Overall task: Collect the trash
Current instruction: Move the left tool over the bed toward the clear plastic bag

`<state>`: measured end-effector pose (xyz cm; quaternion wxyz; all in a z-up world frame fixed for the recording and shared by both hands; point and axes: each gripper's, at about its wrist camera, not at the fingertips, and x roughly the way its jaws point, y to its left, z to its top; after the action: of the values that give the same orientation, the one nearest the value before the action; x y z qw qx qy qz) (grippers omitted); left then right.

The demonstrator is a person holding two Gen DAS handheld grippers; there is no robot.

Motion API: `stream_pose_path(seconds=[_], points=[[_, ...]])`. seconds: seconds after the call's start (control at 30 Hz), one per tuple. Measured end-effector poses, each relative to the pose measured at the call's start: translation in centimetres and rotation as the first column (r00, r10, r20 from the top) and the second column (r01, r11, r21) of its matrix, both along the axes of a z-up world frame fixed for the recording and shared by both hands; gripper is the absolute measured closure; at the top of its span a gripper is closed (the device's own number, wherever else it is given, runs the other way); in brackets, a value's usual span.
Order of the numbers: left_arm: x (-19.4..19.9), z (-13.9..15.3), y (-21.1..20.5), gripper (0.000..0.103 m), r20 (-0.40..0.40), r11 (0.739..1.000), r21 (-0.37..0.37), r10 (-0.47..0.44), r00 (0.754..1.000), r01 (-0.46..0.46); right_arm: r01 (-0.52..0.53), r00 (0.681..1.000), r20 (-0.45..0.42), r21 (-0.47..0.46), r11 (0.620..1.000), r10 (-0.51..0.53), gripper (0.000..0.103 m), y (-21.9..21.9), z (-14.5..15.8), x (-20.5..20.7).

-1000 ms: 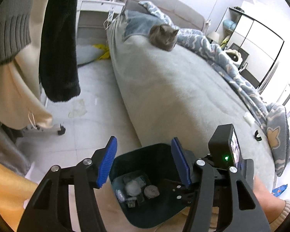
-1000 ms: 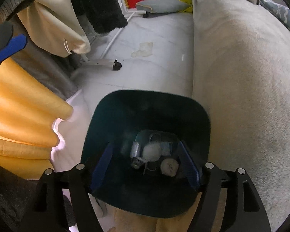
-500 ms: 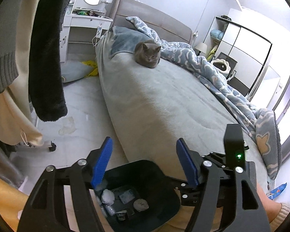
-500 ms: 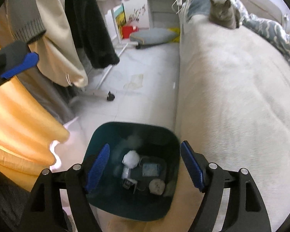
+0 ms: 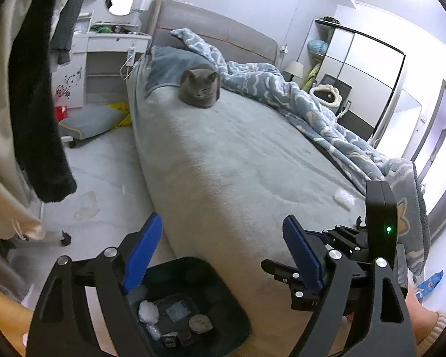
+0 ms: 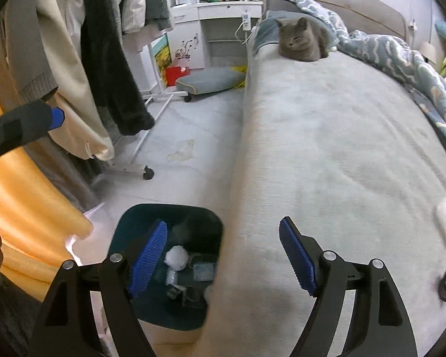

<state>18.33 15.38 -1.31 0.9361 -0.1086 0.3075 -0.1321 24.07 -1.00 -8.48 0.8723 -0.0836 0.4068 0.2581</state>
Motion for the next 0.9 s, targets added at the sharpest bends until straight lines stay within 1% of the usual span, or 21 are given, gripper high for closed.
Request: stream_pose_path(seconds=[0.13, 0.27, 0.43, 0.67, 0.9], points=[[0.9, 0.4, -2.5, 0.016, 0.005, 1.0, 0.011, -0.023, 1.0, 0.023, 0.032, 0.999, 0.022, -0.002, 0.999, -0.032, 0.024, -2.6, 0.5, 0.5], [1.6, 0.2, -4.9, 0.014, 0.002, 0.999, 0.012, -0.045, 0.999, 0.045, 0.066, 0.997, 0.036, 0.013, 0.998, -0.066, 0.024, -5.4, 1.1, 0.7], [2.8, -0.1, -8.2, 0.013, -0.004, 0.996, 0.034, -0.08, 0.997, 0.08, 0.088, 0.995, 0.055, 0.01, 0.996, -0.089, 0.024, -8.6, 1.6, 0.7], [4.3, -0.4, -11.9, 0.013, -0.009, 0.993, 0.049, -0.111, 0.994, 0.112, 0.141, 0.987, 0.077, 0.044, 0.989, -0.144, 0.024, -13.1, 2.5, 0.9], [6.0, -0.5, -15.1, 0.013, -0.008, 0.99, 0.049, -0.135, 0.991, 0.135, 0.185, 0.978, 0.088, 0.049, 0.982, -0.189, 0.024, -16.9, 2.9, 1.4]])
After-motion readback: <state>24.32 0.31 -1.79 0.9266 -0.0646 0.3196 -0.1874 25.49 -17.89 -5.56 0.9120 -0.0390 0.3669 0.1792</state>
